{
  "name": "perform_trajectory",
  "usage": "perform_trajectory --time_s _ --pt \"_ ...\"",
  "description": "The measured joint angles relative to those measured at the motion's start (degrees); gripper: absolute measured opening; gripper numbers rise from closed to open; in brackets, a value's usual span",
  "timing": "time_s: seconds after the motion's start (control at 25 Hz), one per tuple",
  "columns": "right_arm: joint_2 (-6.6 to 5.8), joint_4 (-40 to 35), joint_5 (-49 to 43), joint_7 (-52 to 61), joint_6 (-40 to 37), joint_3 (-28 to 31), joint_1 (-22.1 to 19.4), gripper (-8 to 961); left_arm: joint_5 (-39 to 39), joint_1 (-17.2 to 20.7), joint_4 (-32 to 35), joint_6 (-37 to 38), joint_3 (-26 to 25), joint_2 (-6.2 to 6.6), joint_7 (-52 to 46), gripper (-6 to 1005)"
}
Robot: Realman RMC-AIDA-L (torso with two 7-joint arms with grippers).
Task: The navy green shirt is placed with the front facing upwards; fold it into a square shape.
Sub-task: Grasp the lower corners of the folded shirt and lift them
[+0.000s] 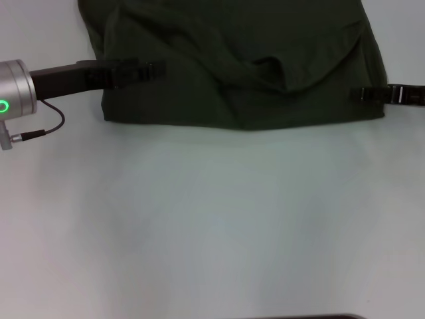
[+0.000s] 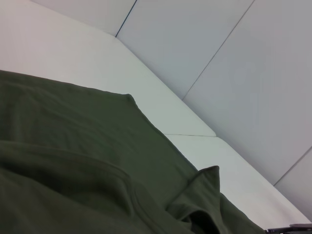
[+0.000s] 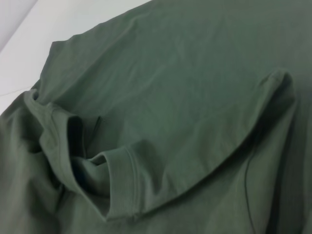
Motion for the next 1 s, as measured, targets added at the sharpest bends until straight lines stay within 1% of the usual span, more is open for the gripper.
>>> perform_trajectory --time_s 0.44,0.6,0.72,1.0 --pt "0.04 0.02 -0.04 0.07 -1.03 -0.37 -0.25 622 0.00 0.02 -0.51 -0.03 0.00 0.08 -0.04 813" --pt "-0.29 0.09 -0.14 0.99 -1.12 -0.81 -0.33 599 0.00 0.00 -0.53 -0.07 -0.07 0.09 -0.05 814" --pt "-0.52 0.11 -0.16 1.27 -1.19 -0.55 -0.58 472 0.00 0.12 -0.60 -0.20 -0.09 0.09 -0.04 814" --pt "-0.56 0.12 -0.17 1.10 -1.29 -0.24 -1.20 191 0.00 0.41 -0.78 -0.63 -0.09 0.09 0.11 813"
